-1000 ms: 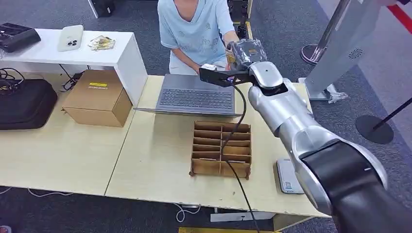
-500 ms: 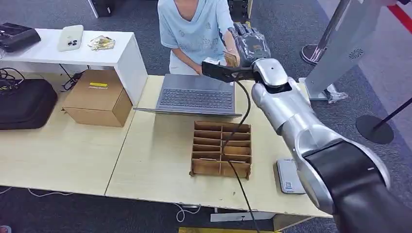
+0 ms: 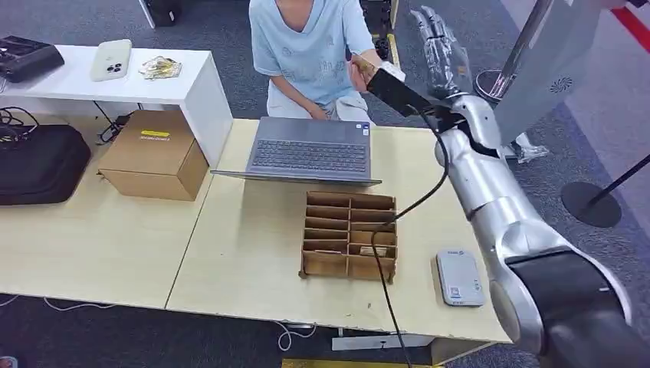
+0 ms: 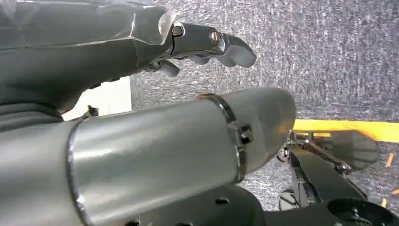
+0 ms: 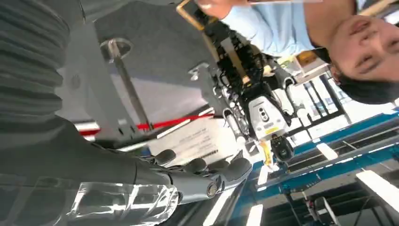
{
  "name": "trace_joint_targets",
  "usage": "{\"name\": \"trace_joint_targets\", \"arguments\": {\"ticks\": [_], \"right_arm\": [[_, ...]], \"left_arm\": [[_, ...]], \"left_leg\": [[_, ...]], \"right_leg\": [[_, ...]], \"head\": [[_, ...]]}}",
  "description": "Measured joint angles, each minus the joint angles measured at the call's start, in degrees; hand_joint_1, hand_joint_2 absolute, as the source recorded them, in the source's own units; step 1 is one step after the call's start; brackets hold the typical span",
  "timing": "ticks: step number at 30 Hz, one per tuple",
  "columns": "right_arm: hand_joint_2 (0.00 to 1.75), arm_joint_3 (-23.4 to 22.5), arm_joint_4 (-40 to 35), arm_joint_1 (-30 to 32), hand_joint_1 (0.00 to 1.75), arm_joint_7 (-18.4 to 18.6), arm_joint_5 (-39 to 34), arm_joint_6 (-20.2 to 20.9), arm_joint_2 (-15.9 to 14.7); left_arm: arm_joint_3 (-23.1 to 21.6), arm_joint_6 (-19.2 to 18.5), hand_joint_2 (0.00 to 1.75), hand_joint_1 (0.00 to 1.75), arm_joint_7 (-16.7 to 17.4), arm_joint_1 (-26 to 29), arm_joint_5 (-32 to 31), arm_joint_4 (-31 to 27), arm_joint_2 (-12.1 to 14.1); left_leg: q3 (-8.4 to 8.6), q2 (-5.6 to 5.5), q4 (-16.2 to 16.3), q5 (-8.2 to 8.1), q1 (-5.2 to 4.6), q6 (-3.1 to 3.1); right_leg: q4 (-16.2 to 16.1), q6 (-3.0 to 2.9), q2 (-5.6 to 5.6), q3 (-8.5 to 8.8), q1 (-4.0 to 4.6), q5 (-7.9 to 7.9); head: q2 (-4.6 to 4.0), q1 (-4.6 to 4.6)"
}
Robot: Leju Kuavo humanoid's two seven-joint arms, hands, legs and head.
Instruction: Pass the card to the sensor for recognition and then transmit it.
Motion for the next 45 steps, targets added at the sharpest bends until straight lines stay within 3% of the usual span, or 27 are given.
{"name": "trace_joint_targets", "arguments": {"ticks": [8,18,23,30,45], "right_arm": [[1.75,-4.4,-22.0,17.2,0.0,-2.5,-15.4,4.3,-6.3],[1.75,-14.0,-43.7,37.9,0.0,-4.7,-25.0,8.6,-11.0],[1.75,-17.0,-50.7,46.2,0.0,-6.1,-28.9,10.5,-11.1],[1.75,-19.4,-57.0,52.5,0.0,-6.1,-33.5,13.9,-9.8],[1.75,-20.5,-64.1,58.4,0.0,-6.3,-31.9,18.2,-6.2]], "left_arm": [[0.5,0.4,0.0,0.0,-1.0,0.8,1.7,0.0,0.0],[1.1,0.2,0.0,0.0,-1.0,1.3,2.3,0.0,0.1],[1.2,0.1,0.0,0.0,-1.0,1.4,2.8,0.0,0.1],[1.3,0.1,0.0,0.0,-1.0,1.4,3.0,0.0,0.1],[1.3,0.1,0.0,0.0,-1.0,1.4,3.8,0.0,-0.1]], "left_leg": [[-0.07,-0.09,0.0,-0.06,0.0,0.04],[-0.09,-0.07,0.0,-0.12,-0.01,0.1],[-0.1,-0.06,0.0,-0.14,0.0,0.1],[-0.09,-0.04,0.0,-0.14,0.0,0.09],[-0.09,-0.02,0.0,-0.15,0.0,0.09]], "right_leg": [[0.0,0.02,-0.13,0.0,0.0,-0.03],[-0.1,0.05,-0.11,-0.03,0.0,-0.06],[-0.1,0.04,-0.11,-0.03,0.0,-0.07],[-0.1,0.04,-0.1,-0.03,0.0,-0.07],[-0.1,0.04,-0.06,-0.03,0.0,-0.07]], "head": [[0.0,0.02],[0.0,0.0],[0.0,0.0],[0.0,0.0],[0.0,0.02]]}}
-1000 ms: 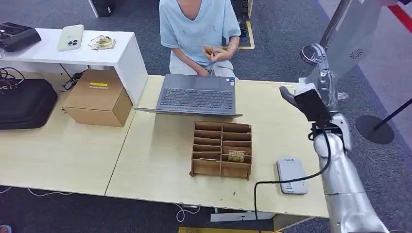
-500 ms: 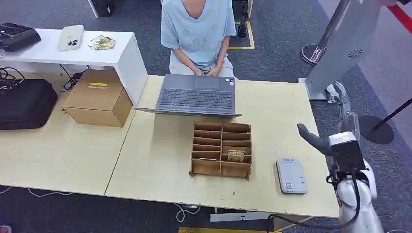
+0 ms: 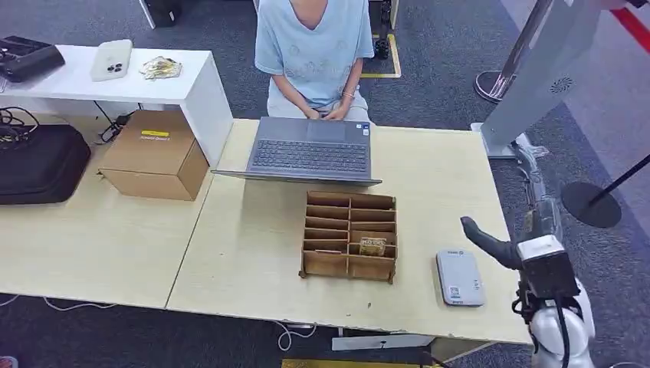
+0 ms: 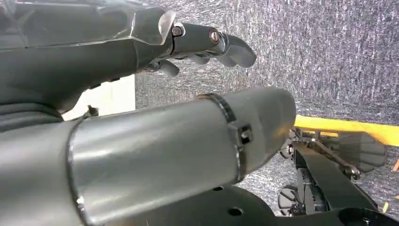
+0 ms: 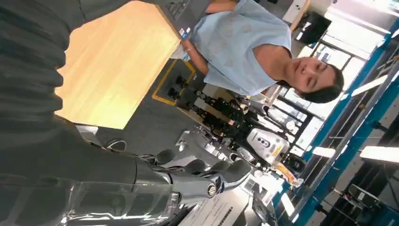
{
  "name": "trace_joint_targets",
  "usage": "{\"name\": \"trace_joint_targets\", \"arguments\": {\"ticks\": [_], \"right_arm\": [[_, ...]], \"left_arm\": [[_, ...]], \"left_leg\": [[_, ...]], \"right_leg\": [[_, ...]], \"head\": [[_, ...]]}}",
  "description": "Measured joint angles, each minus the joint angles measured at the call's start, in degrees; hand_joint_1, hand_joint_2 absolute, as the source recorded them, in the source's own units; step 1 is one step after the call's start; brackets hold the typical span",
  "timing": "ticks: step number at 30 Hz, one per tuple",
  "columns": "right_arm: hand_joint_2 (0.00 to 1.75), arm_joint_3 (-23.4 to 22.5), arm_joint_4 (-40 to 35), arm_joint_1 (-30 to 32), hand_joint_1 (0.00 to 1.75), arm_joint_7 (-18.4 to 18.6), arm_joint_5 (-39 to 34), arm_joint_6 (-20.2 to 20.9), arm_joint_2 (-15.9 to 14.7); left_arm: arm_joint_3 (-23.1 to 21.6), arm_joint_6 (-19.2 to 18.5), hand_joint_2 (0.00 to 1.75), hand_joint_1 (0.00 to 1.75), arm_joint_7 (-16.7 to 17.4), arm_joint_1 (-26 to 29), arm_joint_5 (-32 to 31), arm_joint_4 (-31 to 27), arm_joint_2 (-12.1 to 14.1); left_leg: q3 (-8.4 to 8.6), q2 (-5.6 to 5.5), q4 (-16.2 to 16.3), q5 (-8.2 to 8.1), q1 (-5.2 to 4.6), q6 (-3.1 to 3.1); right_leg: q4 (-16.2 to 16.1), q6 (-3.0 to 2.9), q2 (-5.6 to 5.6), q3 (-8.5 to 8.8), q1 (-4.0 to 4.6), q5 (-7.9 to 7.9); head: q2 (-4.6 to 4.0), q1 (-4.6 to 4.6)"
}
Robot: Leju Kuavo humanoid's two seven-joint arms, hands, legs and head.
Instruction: Pass the card to the sensor for recognition and then transmit it.
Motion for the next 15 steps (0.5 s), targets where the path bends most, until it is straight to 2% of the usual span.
{"name": "trace_joint_targets", "arguments": {"ticks": [9,15], "right_arm": [[1.75,1.3,-1.4,1.7,0.0,0.9,2.6,0.4,1.2],[1.75,2.3,-1.7,1.9,0.0,0.4,6.9,-0.3,1.9]], "left_arm": [[0.0,-0.2,0.0,0.0,0.0,0.0,0.0,0.0,-0.2],[0.0,-0.1,0.0,0.0,0.2,-0.1,0.0,0.0,-0.3]], "left_leg": [[0.0,0.01,0.0,0.0,0.0,0.0],[0.0,0.0,0.0,0.0,0.0,0.0]], "right_leg": [[0.0,0.0,0.01,0.0,0.0,0.0],[0.0,0.0,0.01,0.0,0.0,0.0]], "head": [[0.0,-0.02],[0.0,-0.02]]}}
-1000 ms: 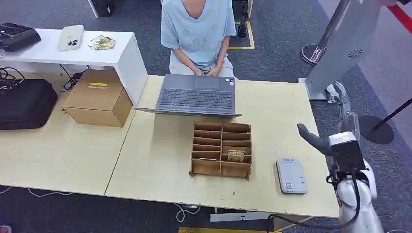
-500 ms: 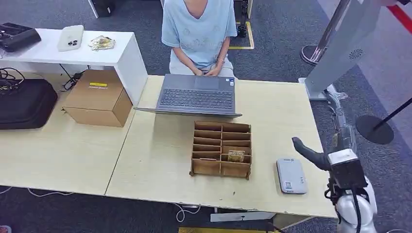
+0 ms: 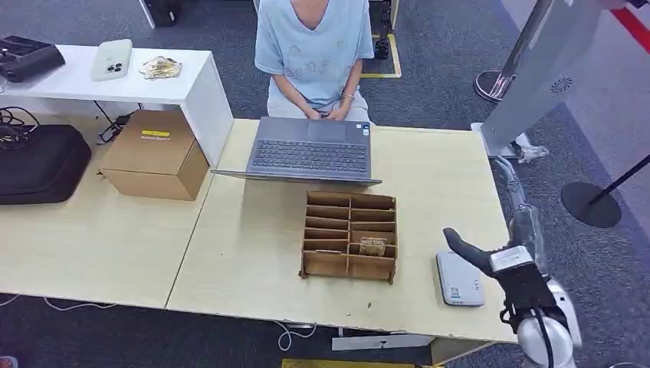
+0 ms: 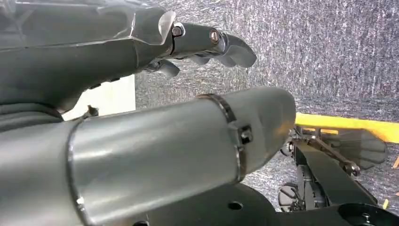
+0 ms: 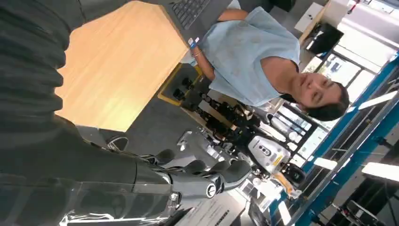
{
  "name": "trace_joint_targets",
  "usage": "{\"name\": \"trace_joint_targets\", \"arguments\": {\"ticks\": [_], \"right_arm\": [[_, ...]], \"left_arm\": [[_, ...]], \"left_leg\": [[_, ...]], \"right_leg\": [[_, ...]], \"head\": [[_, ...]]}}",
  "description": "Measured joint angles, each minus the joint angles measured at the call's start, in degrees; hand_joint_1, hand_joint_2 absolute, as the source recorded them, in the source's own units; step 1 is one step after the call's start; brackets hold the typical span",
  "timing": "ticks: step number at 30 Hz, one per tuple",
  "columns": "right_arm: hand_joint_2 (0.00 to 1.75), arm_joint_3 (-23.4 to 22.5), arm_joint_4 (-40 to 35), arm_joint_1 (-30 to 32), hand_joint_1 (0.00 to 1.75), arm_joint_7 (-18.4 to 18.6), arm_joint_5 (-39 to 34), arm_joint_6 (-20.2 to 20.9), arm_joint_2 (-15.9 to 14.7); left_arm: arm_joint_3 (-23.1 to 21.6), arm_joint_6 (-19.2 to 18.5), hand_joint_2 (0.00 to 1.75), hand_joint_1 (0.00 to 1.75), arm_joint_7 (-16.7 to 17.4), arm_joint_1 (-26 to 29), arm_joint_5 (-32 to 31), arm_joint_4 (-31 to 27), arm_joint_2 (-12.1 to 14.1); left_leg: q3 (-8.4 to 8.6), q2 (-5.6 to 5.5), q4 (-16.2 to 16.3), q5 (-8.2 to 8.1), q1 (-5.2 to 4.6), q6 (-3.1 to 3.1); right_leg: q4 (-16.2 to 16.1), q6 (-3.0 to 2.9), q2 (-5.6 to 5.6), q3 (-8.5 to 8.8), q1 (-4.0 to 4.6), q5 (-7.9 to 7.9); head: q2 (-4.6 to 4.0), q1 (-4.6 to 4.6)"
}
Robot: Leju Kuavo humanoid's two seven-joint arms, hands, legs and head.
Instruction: Pass the card to the sensor for recognition and then transmit it.
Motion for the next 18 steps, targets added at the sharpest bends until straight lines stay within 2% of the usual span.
{"name": "trace_joint_targets", "arguments": {"ticks": [4,9,18], "right_arm": [[1.75,0.7,-0.3,0.3,0.0,1.2,3.1,-0.8,0.2],[1.75,1.6,-0.6,0.6,0.0,3.3,11.4,-4.7,0.4],[1.75,3.6,-0.5,1.1,0.0,5.4,16.9,-6.8,0.4]], "left_arm": [[0.0,0.0,0.0,0.0,0.0,0.0,0.0,0.0,0.0],[0.0,0.0,0.0,0.0,-0.1,-0.1,0.0,0.0,-0.3],[0.0,0.0,0.0,0.0,-0.1,-0.1,0.9,0.0,-0.3]], "left_leg": [[0.0,0.0,0.0,0.0,0.0,0.0],[0.0,0.01,0.0,0.0,0.0,0.0],[0.0,0.01,0.0,0.0,0.0,0.0]], "right_leg": [[0.0,0.0,0.0,0.0,0.0,0.0],[0.0,0.0,0.03,0.0,0.0,0.0],[0.0,0.0,0.02,0.0,0.0,0.0]], "head": [[0.0,0.0],[0.0,0.0],[0.0,0.0]]}}
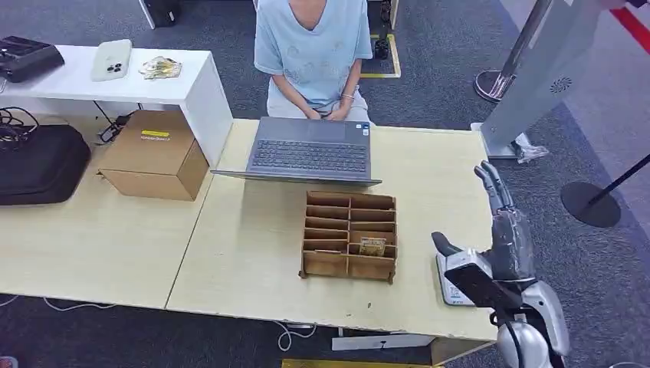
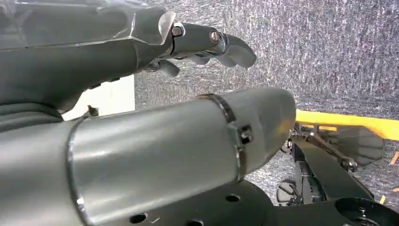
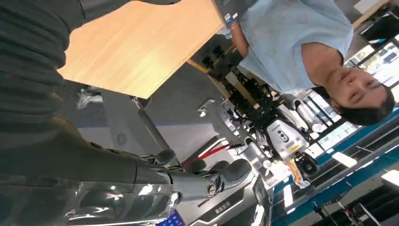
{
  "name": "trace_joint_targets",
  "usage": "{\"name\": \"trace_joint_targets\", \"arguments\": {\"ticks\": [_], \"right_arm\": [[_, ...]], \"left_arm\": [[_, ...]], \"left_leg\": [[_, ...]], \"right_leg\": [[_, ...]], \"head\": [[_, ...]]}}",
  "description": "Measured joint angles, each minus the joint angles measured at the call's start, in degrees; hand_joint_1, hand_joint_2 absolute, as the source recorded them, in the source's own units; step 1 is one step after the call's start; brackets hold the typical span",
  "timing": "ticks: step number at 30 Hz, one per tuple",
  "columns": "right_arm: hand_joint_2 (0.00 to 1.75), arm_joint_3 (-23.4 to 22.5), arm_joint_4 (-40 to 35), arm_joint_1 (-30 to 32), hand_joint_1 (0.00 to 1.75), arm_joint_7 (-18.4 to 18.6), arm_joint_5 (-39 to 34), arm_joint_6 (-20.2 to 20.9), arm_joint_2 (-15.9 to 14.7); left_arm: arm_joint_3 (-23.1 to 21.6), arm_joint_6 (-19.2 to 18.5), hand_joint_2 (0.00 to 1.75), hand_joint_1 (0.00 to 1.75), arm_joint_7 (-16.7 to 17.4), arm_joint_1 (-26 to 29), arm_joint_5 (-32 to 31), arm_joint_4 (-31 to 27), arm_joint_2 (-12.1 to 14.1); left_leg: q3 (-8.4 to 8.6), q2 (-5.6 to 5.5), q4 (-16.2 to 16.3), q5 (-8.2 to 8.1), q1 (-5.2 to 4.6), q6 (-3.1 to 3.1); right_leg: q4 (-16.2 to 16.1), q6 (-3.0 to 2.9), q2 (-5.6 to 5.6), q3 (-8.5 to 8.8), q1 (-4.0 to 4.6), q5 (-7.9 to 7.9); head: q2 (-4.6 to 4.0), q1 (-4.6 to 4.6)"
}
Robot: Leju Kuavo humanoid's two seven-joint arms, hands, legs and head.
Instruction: Pass the card to the sensor for recognition and then transmit it.
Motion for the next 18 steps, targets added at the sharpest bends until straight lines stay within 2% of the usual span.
{"name": "trace_joint_targets", "arguments": {"ticks": [10,11,12,13,14,16,17,18], "right_arm": [[1.75,2.3,0.4,0.2,0.0,4.0,7.6,-1.1,0.0],[1.75,2.5,0.4,0.2,0.14,4.2,7.8,-1.1,0.0],[1.75,2.6,0.4,0.2,1.13,4.3,8.1,-1.0,0.0],[1.75,2.8,0.4,0.3,1.13,4.5,8.3,-1.0,0.0],[1.75,3.0,0.4,0.4,1.45,4.7,8.4,-0.9,0.0],[1.75,3.1,0.4,0.6,1.48,4.8,8.5,-0.8,0.0],[1.75,3.1,0.4,0.6,1.68,4.8,8.5,-0.7,0.0],[1.75,3.1,0.4,0.7,1.75,4.9,8.5,-0.7,0.0]], "left_arm": [[0.0,0.0,0.0,0.0,0.0,0.0,0.2,0.0,0.0],[0.0,0.0,0.0,0.0,0.0,0.0,0.2,0.0,0.0],[0.0,-0.1,0.0,0.0,0.0,0.0,0.2,0.0,0.0],[0.0,-0.1,0.0,0.0,0.0,0.0,0.1,0.0,0.0],[0.0,-0.1,0.0,0.0,0.0,0.0,0.1,0.0,0.0],[0.0,-0.1,0.0,0.0,0.0,0.0,0.1,0.0,0.0],[0.0,-0.1,0.0,0.0,0.0,0.0,0.1,0.0,0.0],[0.0,-0.1,0.0,0.0,0.0,0.0,0.1,0.0,0.0]], "left_leg": [[0.0,0.0,0.0,0.0,0.0,0.0],[0.0,0.0,0.0,0.0,0.0,0.0],[0.0,0.0,0.0,0.0,0.0,0.0],[0.0,0.0,0.0,0.0,0.0,0.0],[0.0,0.0,0.0,0.0,0.0,0.0],[-0.01,0.0,0.0,0.0,0.0,0.0],[0.0,0.0,0.0,0.0,0.0,0.0],[0.0,0.0,0.0,0.0,0.0,0.0]], "right_leg": [[0.0,0.0,0.0,0.0,0.0,0.0],[0.0,0.0,0.0,0.0,0.0,0.0],[0.0,0.0,0.0,0.0,0.0,0.0],[0.0,0.0,0.0,0.0,0.0,0.0],[0.0,0.0,0.0,0.0,0.0,0.0],[0.0,0.0,0.0,0.0,0.0,0.0],[0.0,0.0,0.0,0.0,0.0,0.0],[0.0,0.0,0.0,0.0,0.0,0.0]], "head": [[0.0,0.0],[0.0,0.0],[0.0,0.0],[0.0,0.0],[0.0,0.0],[0.0,0.0],[0.0,0.0],[0.0,0.0]]}}
